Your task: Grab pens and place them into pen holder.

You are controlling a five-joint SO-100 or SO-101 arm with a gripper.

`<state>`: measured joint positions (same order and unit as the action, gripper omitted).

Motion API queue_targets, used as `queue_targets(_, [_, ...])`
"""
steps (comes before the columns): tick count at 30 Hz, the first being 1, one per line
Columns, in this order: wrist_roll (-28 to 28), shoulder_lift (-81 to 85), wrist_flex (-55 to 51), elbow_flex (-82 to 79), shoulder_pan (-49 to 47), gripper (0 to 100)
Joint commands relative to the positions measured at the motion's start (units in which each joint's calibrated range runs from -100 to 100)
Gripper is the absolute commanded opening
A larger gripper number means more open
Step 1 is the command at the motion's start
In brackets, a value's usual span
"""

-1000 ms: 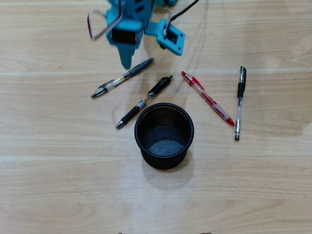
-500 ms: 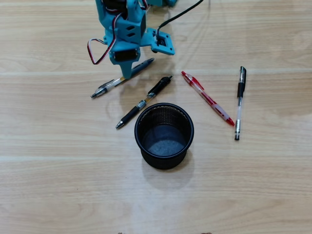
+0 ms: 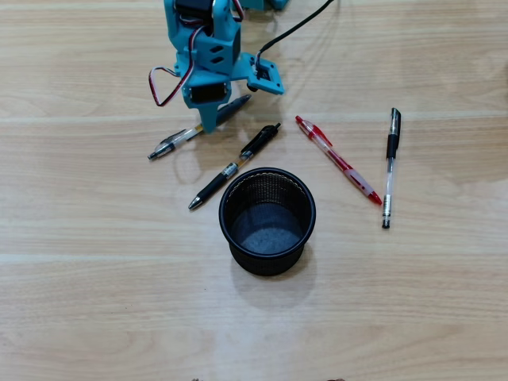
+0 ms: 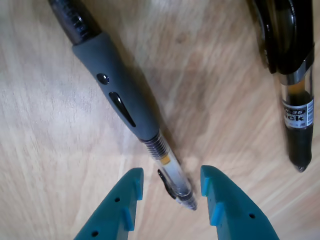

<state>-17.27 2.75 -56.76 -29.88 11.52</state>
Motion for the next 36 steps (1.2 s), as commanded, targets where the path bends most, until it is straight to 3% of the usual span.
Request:
queue_targets(1, [-3.5, 2.6, 0.5, 0.1, 0.4, 14])
queue_targets(18, [-4.7, -8.2, 7.7, -2.8, 1.6, 13])
queue_targets(23, [-4.7, -10.4, 7.7, -2.0, 4.4, 1])
queue_targets(29, [-4.6, -7.1, 7.0, -0.5, 6.2, 2])
queue_targets(36, [2.6, 3.5, 4.3, 6.2, 6.1, 2])
